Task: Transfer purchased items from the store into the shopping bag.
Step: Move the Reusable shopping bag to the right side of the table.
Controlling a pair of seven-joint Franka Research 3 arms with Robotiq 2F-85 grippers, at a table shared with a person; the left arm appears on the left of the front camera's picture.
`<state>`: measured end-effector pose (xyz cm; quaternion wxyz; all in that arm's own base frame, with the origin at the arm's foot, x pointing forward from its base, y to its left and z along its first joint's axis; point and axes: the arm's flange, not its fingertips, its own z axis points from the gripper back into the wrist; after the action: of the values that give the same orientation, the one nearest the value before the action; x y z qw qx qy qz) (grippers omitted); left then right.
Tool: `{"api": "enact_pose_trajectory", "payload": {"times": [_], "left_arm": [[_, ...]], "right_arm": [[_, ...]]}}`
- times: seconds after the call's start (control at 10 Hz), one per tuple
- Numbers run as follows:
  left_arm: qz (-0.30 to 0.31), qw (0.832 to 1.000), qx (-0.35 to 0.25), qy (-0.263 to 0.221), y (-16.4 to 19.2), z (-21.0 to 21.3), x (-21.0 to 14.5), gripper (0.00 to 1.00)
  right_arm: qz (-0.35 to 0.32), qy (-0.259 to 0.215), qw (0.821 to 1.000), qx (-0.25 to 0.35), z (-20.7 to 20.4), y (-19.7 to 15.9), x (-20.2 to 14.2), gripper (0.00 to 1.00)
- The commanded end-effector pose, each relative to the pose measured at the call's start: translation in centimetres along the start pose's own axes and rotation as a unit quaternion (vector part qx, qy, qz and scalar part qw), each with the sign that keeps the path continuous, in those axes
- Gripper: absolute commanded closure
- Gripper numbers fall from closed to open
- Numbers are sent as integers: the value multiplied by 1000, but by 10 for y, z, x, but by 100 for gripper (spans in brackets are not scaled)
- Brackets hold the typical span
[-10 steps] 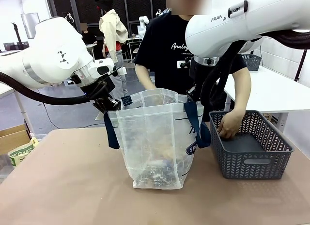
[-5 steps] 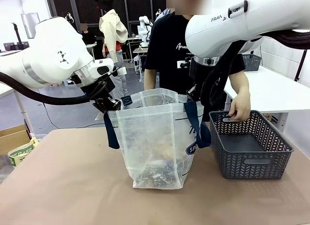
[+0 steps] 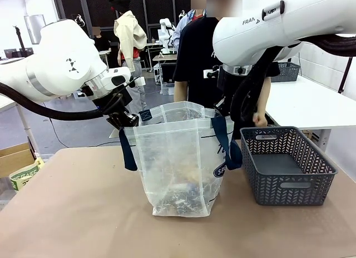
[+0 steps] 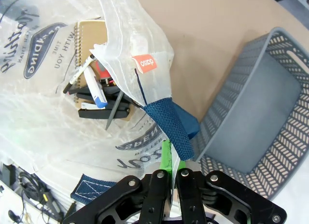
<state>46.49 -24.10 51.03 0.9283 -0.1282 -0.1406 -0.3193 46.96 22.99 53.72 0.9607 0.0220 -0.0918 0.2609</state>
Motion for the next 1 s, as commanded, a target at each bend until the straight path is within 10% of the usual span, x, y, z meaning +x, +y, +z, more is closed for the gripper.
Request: {"api": "enact_pose_trajectory", "payload": {"times": [0.0,0.9], "left_arm": [[4,1000,1,-1,1,0,-1,100],[4,1000,1,-1,1,0,-1,100]], "right_arm": [[1,0,1000,-1,0,-1,0,100],[1,0,1000,-1,0,-1,0,100]]}}
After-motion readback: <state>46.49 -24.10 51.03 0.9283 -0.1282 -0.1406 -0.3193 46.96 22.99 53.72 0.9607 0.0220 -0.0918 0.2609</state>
